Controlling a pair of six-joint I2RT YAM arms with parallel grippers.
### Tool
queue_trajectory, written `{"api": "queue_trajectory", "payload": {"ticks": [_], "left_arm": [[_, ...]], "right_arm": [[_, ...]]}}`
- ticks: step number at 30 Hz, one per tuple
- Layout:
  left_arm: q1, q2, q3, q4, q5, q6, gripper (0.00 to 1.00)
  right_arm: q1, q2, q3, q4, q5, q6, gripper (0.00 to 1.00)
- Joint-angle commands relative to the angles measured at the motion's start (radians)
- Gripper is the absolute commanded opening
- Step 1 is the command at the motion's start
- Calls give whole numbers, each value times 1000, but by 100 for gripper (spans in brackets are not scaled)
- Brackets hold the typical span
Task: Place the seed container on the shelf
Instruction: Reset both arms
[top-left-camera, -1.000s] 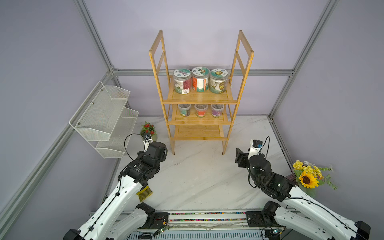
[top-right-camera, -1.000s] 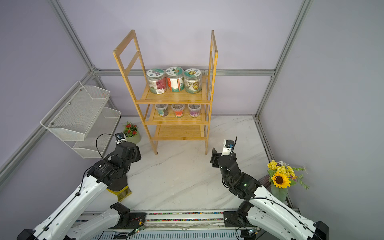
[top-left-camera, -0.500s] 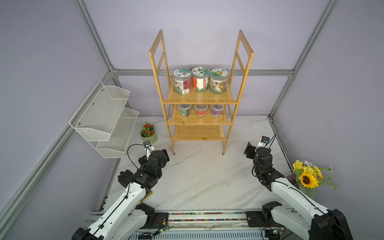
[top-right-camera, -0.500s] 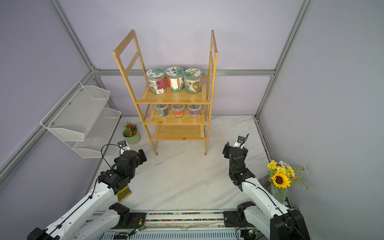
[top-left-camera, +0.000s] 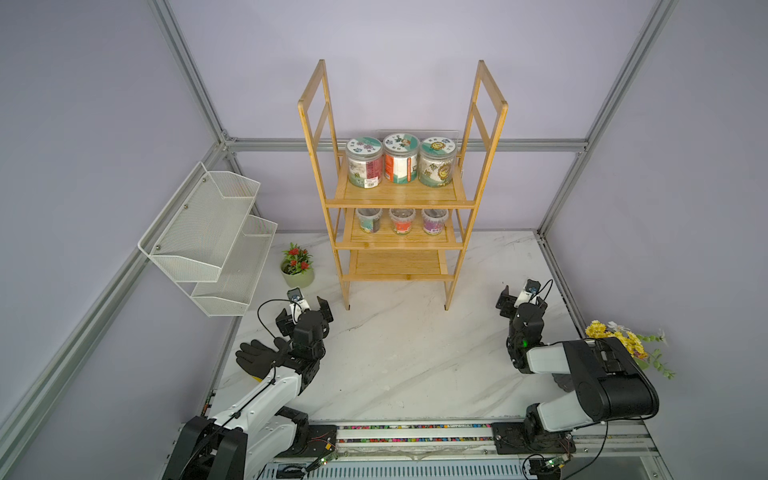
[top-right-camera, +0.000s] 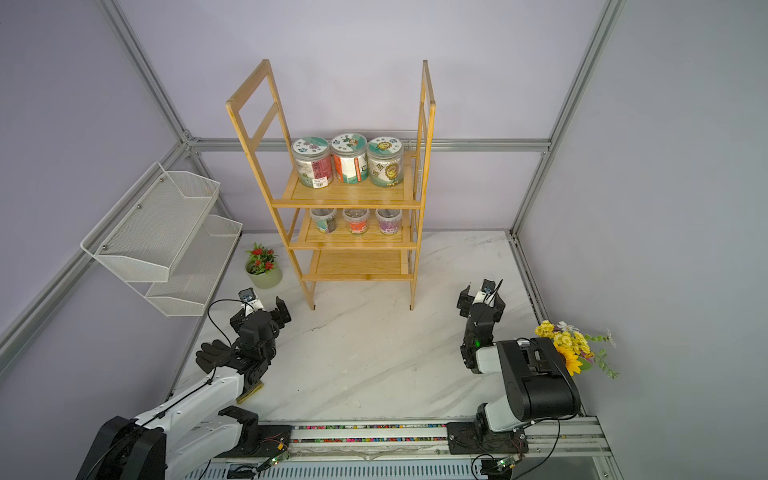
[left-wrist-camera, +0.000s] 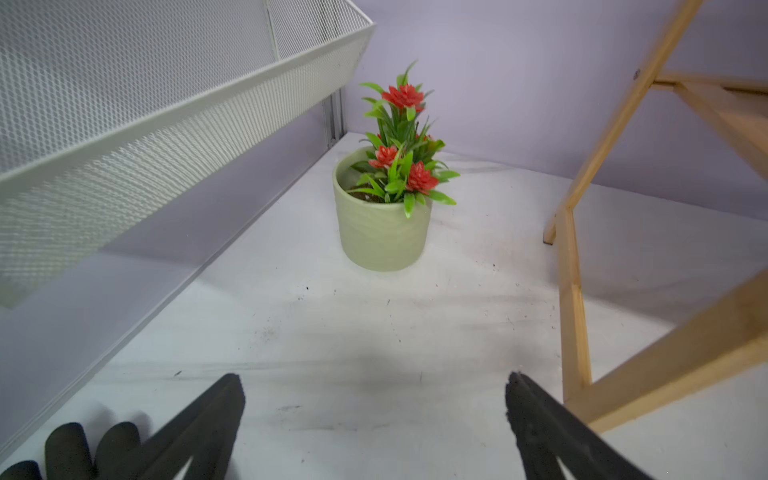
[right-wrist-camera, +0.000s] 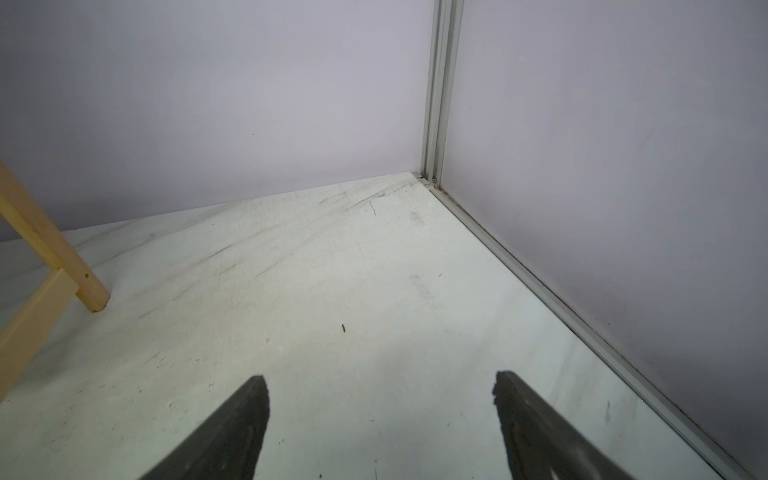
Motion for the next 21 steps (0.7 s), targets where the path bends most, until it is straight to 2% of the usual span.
{"api": "queue_trajectory", "payload": {"ticks": [1,3,7,12,16,21], "left_arm": [[45,12,-14,212,-4,119,100],[80,38,-49,292,16,127,100],[141,133,-100,443,72,134,100],[187,315,-126,682,145,169,100],[221,484,-101,806,232,193,100],[226,535,-21,684,289,196,100]], "right_arm": [[-24,54,-25,229,-37,-8,88],[-29,103,-42,329,-49,-26,88],[-32,157,-34,366,-59,-29,89],[-33,148,-10,297,-61,-18,89],[-39,145,25,220,-62,-9,90],[-54,142,45,173,-86,8,92]]}}
